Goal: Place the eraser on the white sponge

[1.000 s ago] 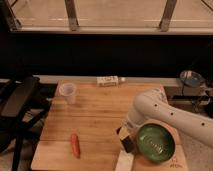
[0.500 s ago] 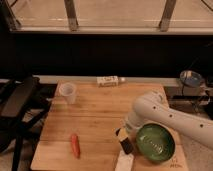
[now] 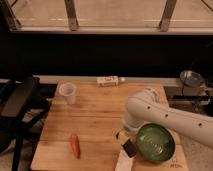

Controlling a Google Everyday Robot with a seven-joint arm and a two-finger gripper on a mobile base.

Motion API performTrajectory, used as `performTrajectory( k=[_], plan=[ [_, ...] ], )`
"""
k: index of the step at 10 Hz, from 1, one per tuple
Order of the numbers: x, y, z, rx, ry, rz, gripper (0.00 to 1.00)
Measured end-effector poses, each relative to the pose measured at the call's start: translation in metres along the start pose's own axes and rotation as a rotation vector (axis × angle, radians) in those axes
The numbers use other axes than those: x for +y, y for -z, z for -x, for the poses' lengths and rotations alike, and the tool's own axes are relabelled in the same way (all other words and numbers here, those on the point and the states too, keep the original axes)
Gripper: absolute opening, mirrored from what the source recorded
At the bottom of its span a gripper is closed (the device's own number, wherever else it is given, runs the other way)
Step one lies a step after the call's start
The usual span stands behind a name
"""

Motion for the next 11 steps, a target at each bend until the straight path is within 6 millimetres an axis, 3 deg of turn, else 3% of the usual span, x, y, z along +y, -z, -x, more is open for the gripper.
performTrajectory(
  k=[2,5,7,9,11],
  plan=[
    [0.006,-0.018,-0.013,0.017,0.007,0.037,0.11],
    [0.011,-0.035,-0.021,0.042,0.011,0.078,0.36],
    [0.019,-0.045,-0.028,0.083,0.022,0.101,0.60],
    [0.016,-0.045,-0.031,0.078,0.013,0.093,0.77],
    [0.005,-0.038,-0.020,0.051,0.014,0.083,0.80]
  ],
)
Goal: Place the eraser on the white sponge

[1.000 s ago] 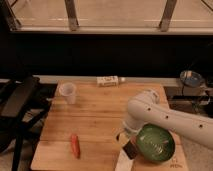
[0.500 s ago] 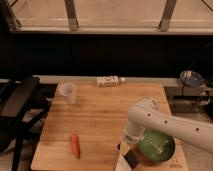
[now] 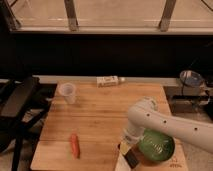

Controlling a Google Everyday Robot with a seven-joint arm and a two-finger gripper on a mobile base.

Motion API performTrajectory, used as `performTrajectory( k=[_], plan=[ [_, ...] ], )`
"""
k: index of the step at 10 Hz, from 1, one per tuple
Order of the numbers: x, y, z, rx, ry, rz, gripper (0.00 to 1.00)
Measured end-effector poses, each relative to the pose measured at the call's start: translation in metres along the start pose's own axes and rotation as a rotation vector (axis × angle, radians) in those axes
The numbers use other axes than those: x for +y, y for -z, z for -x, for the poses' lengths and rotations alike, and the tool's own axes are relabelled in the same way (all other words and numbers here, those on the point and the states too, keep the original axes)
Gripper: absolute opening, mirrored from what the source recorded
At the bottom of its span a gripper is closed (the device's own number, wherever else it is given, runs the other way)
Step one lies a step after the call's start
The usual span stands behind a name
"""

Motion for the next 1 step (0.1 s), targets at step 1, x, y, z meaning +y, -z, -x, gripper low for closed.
performTrajectory(
  k=[1],
  plan=[
    [-0.0006,-0.0009,0.0009,0.006,0.003,0.002,0.80]
  ],
)
